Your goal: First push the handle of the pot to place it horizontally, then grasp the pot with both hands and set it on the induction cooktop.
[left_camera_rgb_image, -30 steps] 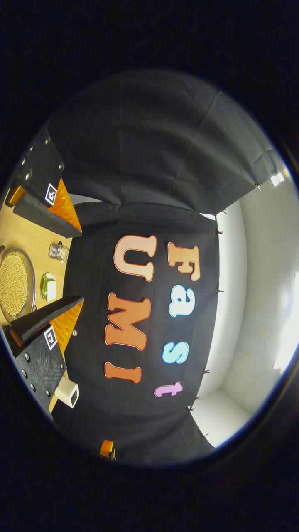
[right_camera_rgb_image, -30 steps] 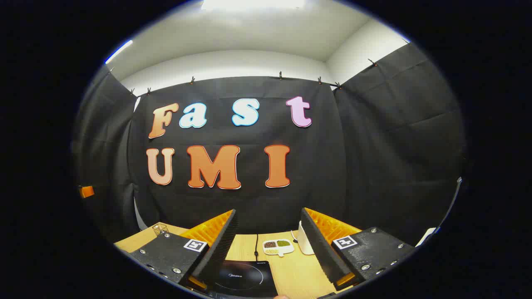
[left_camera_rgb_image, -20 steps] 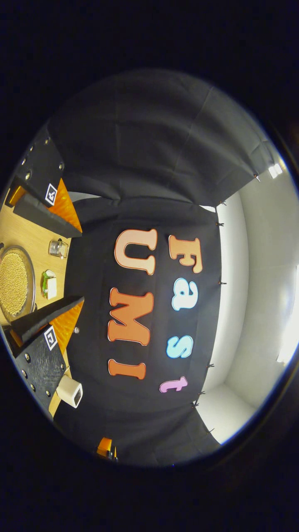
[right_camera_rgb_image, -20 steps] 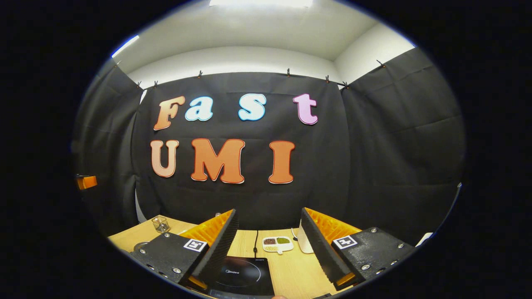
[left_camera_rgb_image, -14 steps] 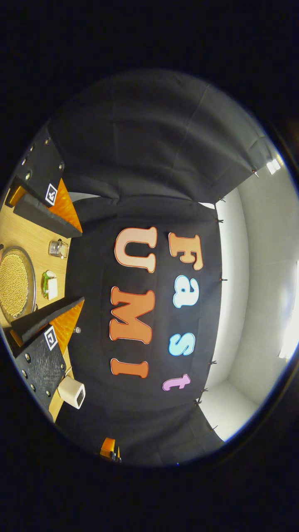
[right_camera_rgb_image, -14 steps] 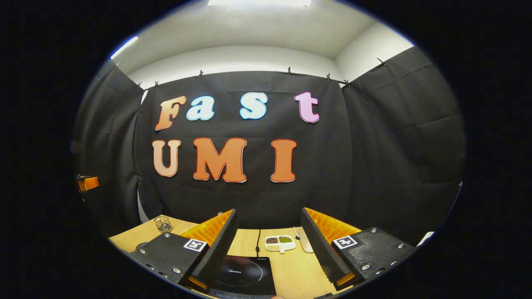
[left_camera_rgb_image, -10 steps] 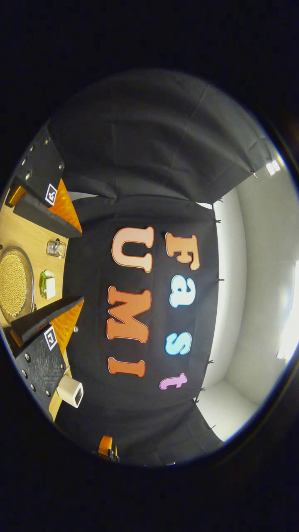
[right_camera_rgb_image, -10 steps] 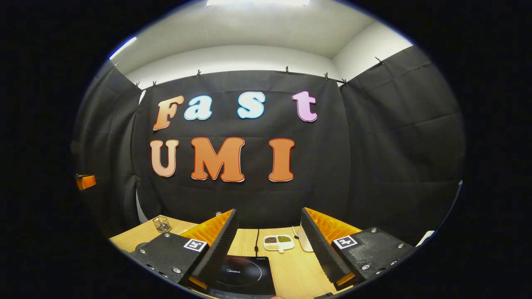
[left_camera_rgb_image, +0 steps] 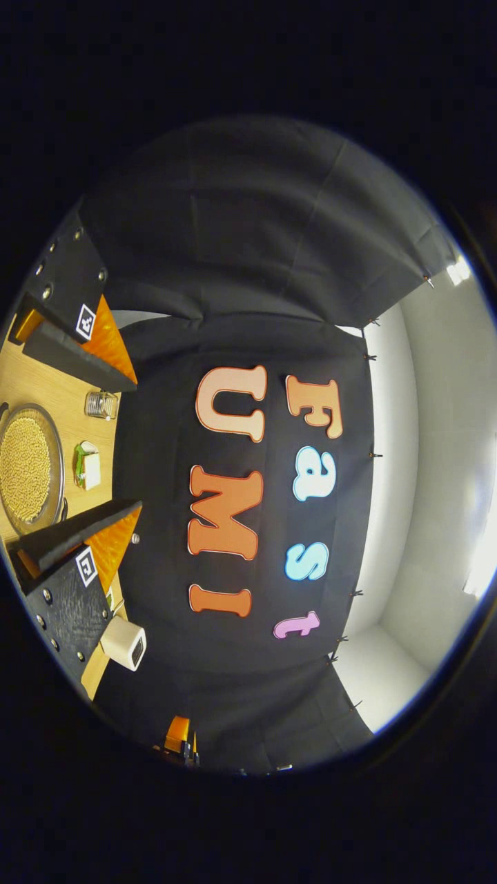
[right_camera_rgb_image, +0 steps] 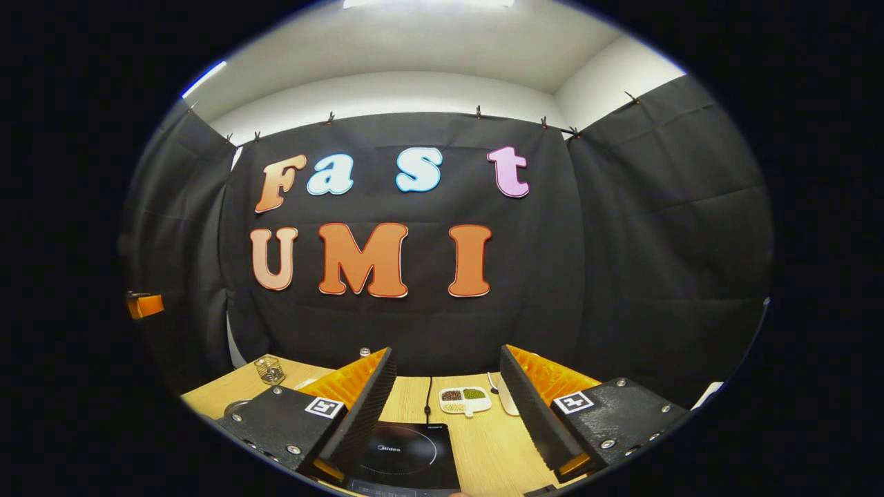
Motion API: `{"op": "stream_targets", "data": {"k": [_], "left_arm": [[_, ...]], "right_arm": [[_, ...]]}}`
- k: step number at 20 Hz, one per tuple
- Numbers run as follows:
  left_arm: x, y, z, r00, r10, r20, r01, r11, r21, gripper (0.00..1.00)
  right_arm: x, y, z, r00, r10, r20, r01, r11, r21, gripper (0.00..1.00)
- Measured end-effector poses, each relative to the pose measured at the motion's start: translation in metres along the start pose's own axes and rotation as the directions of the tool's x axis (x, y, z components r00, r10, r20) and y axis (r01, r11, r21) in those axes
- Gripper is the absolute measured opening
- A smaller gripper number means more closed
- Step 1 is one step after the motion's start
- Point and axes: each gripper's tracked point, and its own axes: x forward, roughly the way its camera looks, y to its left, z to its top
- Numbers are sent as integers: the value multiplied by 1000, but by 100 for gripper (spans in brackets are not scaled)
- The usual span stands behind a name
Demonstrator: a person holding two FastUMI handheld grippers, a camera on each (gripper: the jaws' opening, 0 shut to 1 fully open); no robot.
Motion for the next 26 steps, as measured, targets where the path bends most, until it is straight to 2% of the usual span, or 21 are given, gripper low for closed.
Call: {"op": "stream_targets", "data": {"k": [2, 3, 5, 6, 7, 8, 10, 12, 14, 17, 18, 19, 26], "left_arm": [[0, -3, -5, 1000, -16, -11, 16, 1000, 5, 80], [2, -3, -5, 1000, -18, -11, 18, 1000, 14, 80], [4, -7, -9, 1000, -21, -19, 22, 999, 37, 58], [4, -9, -12, 999, -25, -21, 26, 999, 48, 54], [4, -12, -13, 999, -31, -22, 32, 998, 54, 45], [5, -15, -15, 999, -36, -26, 38, 998, 58, 39], [8, -24, -19, 998, -55, -28, 57, 996, 69, 37], [9, -29, -23, 997, -66, -34, 68, 995, 71, 19], [9, -34, -32, 995, -78, -54, 82, 994, 74, 5], [8, -43, -48, 991, -102, -91, 110, 991, 78, 2], [8, -44, -56, 988, -107, -107, 116, 990, 79, 2], [8, -45, -64, 986, -112, -125, 123, 989, 81, 1], [-11, -48, -138, 955, -126, -268, 149, 987, 68, 2]], "right_arm": [[0, -2, 0, 1000, -4, 3, 4, 1000, 4, 95], [0, -1, 0, 1000, -6, 5, 6, 1000, 7, 95], [2, -2, 0, 1000, -9, 6, 9, 1000, 10, 95], [3, -3, -1, 1000, -10, 5, 10, 1000, 9, 95], [4, -4, -3, 1000, -12, 4, 12, 1000, 7, 95], [4, -4, -4, 1000, -12, 1, 12, 1000, 6, 95], [6, -4, -7, 1000, -13, -6, 13, 1000, 8, 95], [7, -5, -10, 1000, -13, -14, 13, 1000, 12, 95], [9, -6, -11, 1000, -14, -17, 14, 1000, 17, 95], [10, -9, -12, 1000, -19, -15, 19, 1000, 23, 95], [10, -9, -13, 1000, -20, -15, 20, 999, 26, 100], [11, -9, -14, 1000, -19, -15, 19, 999, 29, 95], [17, -14, -29, 999, -17, -44, 18, 999, 32, 95]]}}
